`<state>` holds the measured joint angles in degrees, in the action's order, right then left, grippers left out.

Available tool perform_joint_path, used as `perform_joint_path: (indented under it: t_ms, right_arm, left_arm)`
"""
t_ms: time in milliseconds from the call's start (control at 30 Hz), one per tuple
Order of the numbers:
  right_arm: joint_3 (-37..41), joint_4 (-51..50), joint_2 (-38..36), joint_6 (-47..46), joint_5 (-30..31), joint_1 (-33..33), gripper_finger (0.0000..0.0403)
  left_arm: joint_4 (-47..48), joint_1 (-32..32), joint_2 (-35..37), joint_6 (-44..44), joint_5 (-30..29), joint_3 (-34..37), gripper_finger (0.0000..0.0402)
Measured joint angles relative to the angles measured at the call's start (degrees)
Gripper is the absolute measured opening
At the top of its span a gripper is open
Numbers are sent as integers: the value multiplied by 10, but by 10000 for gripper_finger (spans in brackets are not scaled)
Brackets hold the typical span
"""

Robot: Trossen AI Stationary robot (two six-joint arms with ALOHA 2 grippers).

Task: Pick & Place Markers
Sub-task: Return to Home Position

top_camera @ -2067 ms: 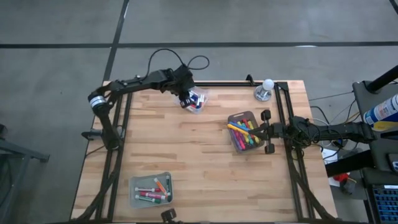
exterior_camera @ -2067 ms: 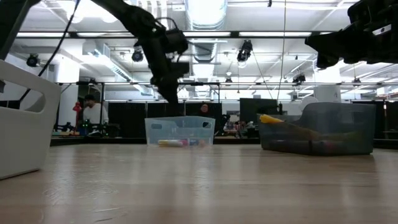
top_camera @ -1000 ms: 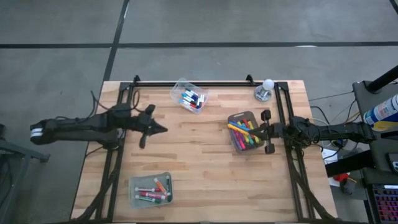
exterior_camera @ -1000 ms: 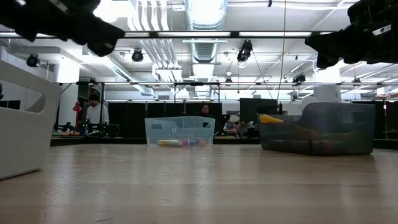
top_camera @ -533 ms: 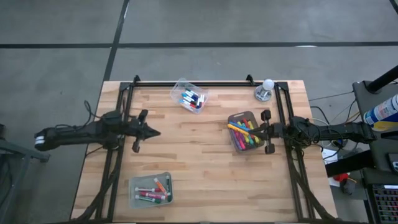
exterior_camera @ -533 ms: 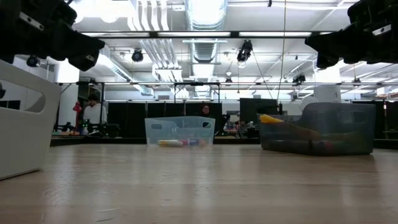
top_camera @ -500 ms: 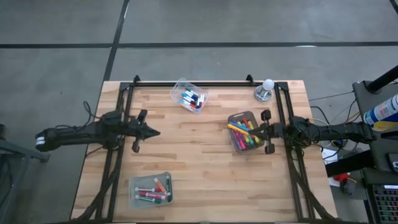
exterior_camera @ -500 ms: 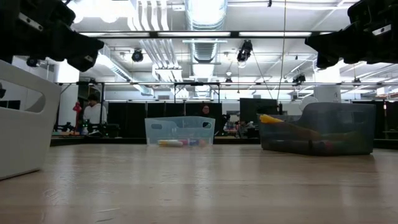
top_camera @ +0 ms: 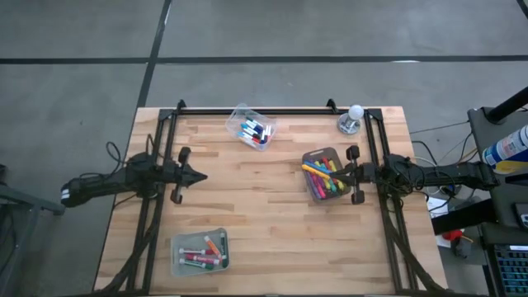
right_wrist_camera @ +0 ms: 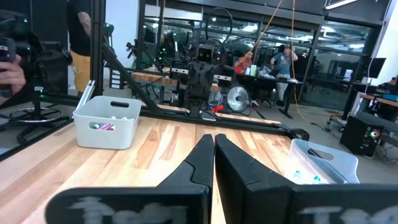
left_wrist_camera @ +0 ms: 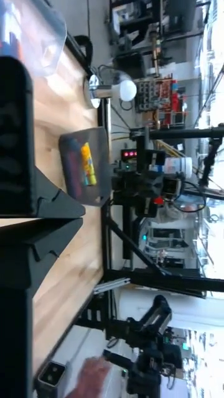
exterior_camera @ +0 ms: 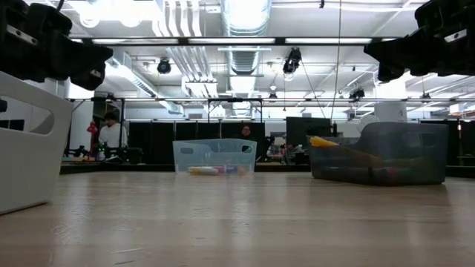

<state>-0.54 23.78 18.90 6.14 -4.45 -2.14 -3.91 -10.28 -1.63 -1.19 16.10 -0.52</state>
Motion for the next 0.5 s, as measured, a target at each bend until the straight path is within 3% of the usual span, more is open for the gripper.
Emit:
perform_joint_path:
  t_ms: [500]
  right_arm:
    - [0, -43, 3, -13, 0, 0, 8]
  left_arm:
    - [10, 0, 14, 27, -11, 1, 2]
